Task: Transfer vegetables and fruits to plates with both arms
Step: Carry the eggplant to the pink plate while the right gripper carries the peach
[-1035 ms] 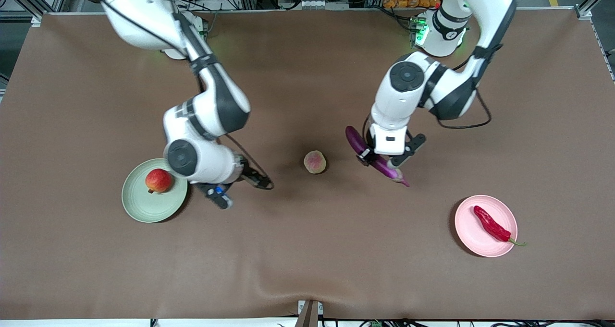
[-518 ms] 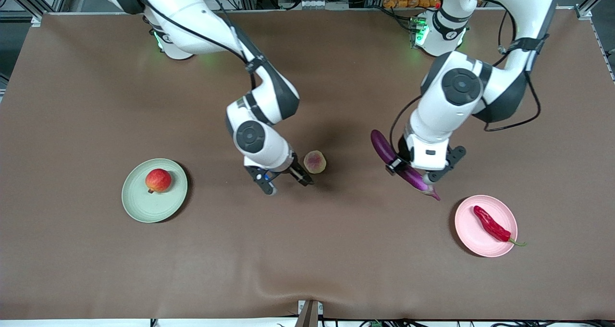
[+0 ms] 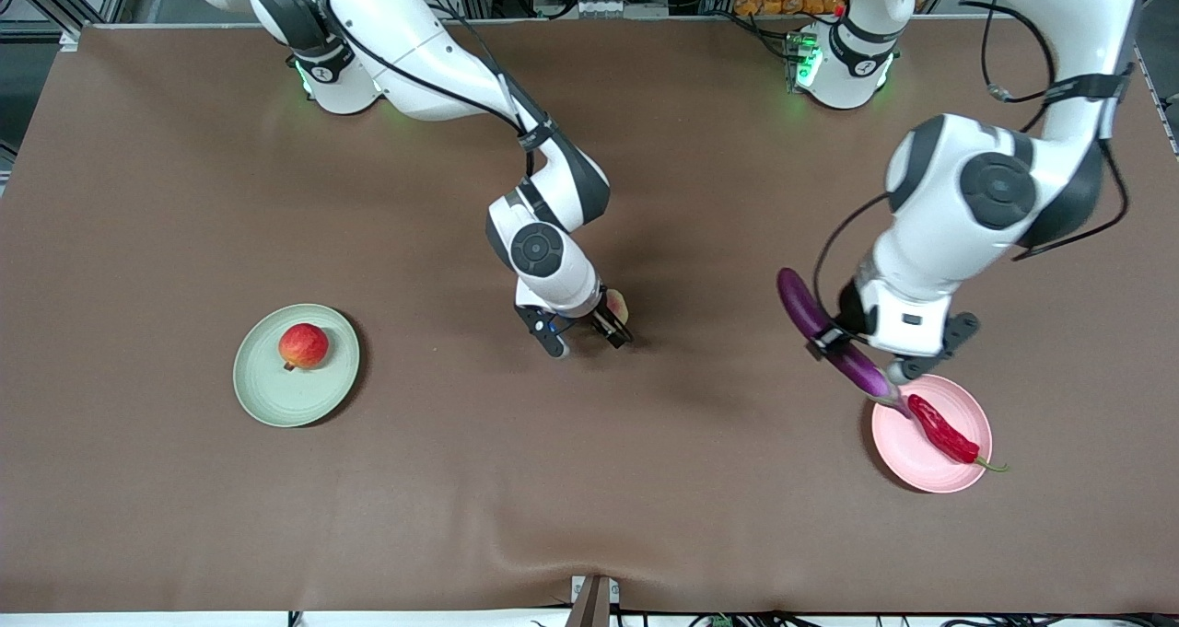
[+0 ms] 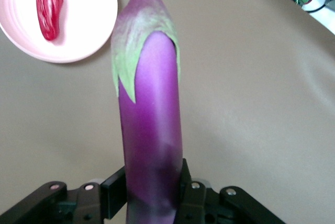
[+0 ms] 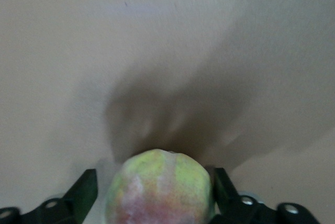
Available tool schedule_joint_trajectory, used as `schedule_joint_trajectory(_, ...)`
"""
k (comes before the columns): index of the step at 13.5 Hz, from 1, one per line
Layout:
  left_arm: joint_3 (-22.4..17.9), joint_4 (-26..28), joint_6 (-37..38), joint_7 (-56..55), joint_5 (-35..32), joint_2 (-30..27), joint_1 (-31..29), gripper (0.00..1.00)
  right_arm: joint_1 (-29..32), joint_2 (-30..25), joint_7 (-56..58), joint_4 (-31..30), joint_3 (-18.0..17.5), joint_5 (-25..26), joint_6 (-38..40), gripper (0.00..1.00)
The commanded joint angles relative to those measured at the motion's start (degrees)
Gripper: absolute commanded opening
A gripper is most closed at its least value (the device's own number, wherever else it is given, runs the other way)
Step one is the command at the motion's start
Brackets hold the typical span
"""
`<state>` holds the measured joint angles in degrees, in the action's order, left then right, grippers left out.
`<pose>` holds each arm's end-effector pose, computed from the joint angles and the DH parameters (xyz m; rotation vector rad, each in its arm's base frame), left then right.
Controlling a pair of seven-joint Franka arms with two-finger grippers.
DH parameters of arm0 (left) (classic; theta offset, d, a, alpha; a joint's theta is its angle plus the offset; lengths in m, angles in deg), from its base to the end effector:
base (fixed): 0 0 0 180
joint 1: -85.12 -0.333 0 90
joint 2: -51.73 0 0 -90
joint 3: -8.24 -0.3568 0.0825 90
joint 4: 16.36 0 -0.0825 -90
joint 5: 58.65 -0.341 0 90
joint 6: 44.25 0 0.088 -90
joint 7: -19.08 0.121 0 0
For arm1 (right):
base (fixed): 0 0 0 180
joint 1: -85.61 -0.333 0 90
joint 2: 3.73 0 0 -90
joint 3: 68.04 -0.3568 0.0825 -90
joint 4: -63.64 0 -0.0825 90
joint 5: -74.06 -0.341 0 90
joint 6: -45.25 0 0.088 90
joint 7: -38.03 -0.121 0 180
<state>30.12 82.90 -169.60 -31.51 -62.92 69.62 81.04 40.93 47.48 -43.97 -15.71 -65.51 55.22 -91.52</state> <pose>0.6094 -0.1642 0.4700 2.8859 0.8306 0.1660 0.5416 0.5098 0.2234 -2.6466 1.2868 0.1908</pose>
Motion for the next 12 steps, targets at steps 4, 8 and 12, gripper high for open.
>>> schedule_joint_trajectory(4,0.54,-1.96,1.68,15.24,1.29,2.32,-6.73,0.0,7.03,-1.98,4.1,6.81,0.73,-0.32,13.57,0.0)
schedule_joint_trajectory(8,0.18,-3.28,1.42,21.67,0.94,4.86,-10.59,0.0,20.02,-5.31,23.48,11.5,1.08,-0.05,32.85,0.0)
schedule_joint_trajectory(12,0.1,-6.18,1.33,26.42,0.85,9.34,-14.9,0.0,34.28,-7.18,43.64,9.75,1.6,0.91,39.21,0.0)
